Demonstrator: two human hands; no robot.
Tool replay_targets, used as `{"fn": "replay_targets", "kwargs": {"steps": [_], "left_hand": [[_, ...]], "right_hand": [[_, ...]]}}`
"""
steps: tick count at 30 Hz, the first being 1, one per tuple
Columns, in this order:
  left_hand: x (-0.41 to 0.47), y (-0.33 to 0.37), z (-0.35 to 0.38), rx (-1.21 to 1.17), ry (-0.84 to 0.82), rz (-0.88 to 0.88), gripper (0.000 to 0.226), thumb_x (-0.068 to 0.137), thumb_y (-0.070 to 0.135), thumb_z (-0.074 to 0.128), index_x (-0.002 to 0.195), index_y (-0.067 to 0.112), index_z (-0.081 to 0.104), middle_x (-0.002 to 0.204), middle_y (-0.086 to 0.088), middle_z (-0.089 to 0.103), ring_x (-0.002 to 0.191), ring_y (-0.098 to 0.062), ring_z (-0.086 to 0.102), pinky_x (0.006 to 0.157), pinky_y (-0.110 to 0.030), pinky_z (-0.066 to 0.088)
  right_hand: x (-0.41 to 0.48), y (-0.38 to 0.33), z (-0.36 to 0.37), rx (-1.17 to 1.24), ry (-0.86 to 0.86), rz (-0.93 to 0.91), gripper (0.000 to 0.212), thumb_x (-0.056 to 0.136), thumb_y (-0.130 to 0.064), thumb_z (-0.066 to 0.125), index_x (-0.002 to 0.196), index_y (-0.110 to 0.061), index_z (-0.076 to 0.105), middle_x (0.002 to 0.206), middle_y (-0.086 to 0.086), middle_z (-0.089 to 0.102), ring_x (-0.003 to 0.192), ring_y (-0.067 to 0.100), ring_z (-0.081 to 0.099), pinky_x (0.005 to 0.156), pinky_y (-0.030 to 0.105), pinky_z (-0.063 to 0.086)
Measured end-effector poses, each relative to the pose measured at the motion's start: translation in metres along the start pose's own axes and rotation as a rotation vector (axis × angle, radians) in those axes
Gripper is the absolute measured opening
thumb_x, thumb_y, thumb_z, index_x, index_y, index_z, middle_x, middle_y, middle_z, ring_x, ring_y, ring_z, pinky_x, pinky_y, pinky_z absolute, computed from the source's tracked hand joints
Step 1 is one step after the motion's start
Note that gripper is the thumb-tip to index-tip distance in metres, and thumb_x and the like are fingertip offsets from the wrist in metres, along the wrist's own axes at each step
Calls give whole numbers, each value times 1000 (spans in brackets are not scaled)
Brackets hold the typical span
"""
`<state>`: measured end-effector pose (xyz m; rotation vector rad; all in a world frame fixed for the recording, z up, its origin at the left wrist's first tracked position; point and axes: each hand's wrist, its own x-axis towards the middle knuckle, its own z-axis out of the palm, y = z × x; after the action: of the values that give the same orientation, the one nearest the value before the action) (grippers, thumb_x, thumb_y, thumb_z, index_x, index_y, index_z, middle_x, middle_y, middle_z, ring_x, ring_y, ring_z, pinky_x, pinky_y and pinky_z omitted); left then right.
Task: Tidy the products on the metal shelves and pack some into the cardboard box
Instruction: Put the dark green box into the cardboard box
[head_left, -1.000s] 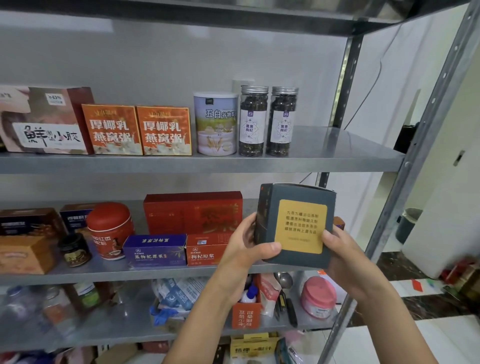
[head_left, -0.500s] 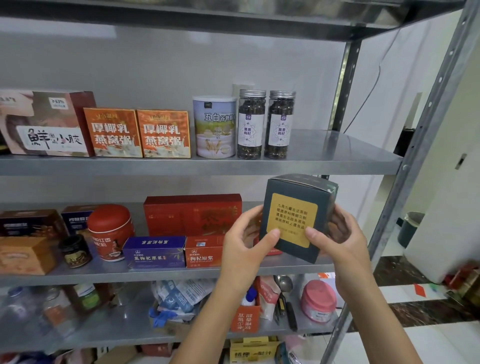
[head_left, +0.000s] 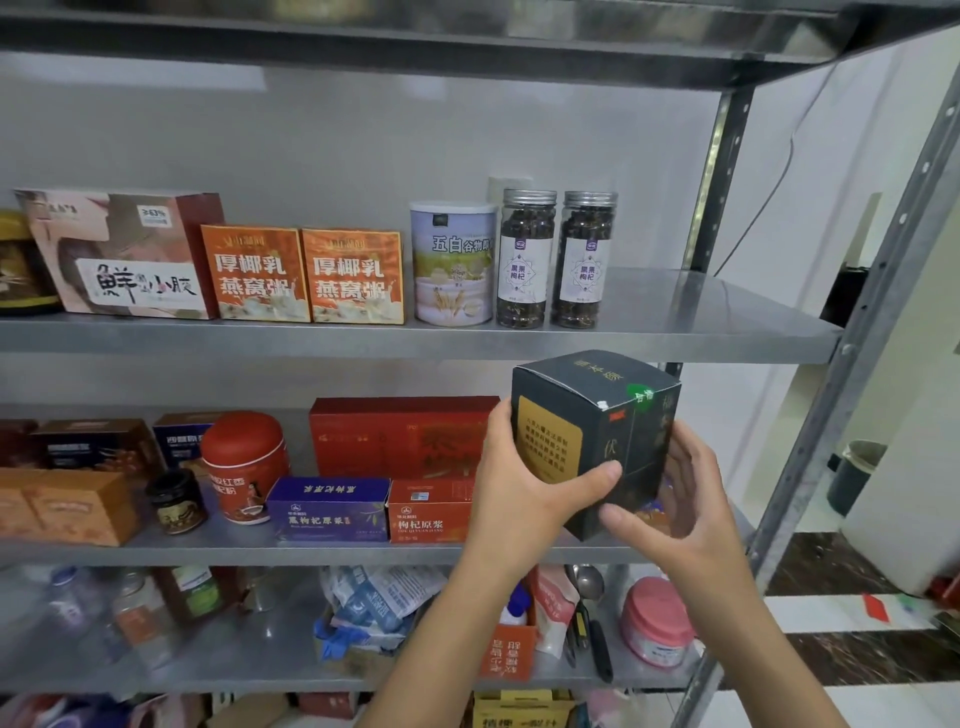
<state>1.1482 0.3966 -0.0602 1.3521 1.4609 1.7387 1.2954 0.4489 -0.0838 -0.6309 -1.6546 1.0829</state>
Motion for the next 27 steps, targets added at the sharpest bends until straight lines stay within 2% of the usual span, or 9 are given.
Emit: {"fn": "replay_targets", "kwargs": {"steps": [3,6,9,12,14,19,23,25,27], "left_hand": [[4,4,-13,-49,-21,-23,56,69,26,87,104,47,48,101,27,62,92,17,57,70,-10,50],[4,7,-19,-128,-82,-82,43,76,24,81,104,41,54,97,24,66,90,15,61,66,-7,49],[2,6,-19,-119,-142,-97,44,75,32,81,111,38,58,106,18,69,101,0,64,73,-14,53],[0,10,-19,-92,-206,-73,55,68,43,78,119,33,59,110,15,70,103,-3,65,77,-16,54],[0,13,-19,-91,-228,-63,53,69,46,78,118,34,60,109,17,70,103,-1,65,76,-15,54],[0,18,-16,-133,-234,-95,24,88,30,66,111,37,64,107,15,72,101,-6,68,77,-20,55],[2,14,-11,-64,-65,-32,33,90,34,66,120,19,67,110,8,72,101,-3,67,84,-22,56],[1,14,-8,-72,-35,-38,26,94,29,61,116,18,68,106,6,73,98,-4,68,78,-19,55],[1,14,-7,-100,-15,-63,21,95,28,58,110,20,70,100,6,75,93,-4,70,72,-16,54]], "right_hand": [[6,1,-15,128,-94,57,88,58,-43,86,136,-28,46,135,-9,57,128,11,51,104,36,46],[18,1,-27,255,-173,199,108,45,-60,89,136,-21,47,134,3,58,126,25,54,104,50,45],[25,-4,-31,307,-300,302,115,38,-61,90,135,-16,47,126,10,65,115,31,62,87,44,56],[25,-8,-28,278,-280,304,114,27,-60,92,122,-10,54,109,11,72,96,29,71,69,34,59],[24,-6,-25,283,-221,300,116,26,-59,92,123,-8,55,109,15,71,95,32,70,69,35,59],[20,-2,-11,387,-109,248,112,36,-56,91,130,-10,52,118,19,67,104,40,66,82,50,56],[22,-4,-2,354,62,214,103,36,-49,88,126,-15,52,115,10,69,93,23,71,67,33,59],[23,-5,0,308,106,225,107,38,-60,84,129,-16,49,119,8,66,96,19,70,68,31,59],[23,-8,0,249,117,217,121,34,-83,74,132,-18,47,121,5,63,103,18,66,79,37,57]]}}
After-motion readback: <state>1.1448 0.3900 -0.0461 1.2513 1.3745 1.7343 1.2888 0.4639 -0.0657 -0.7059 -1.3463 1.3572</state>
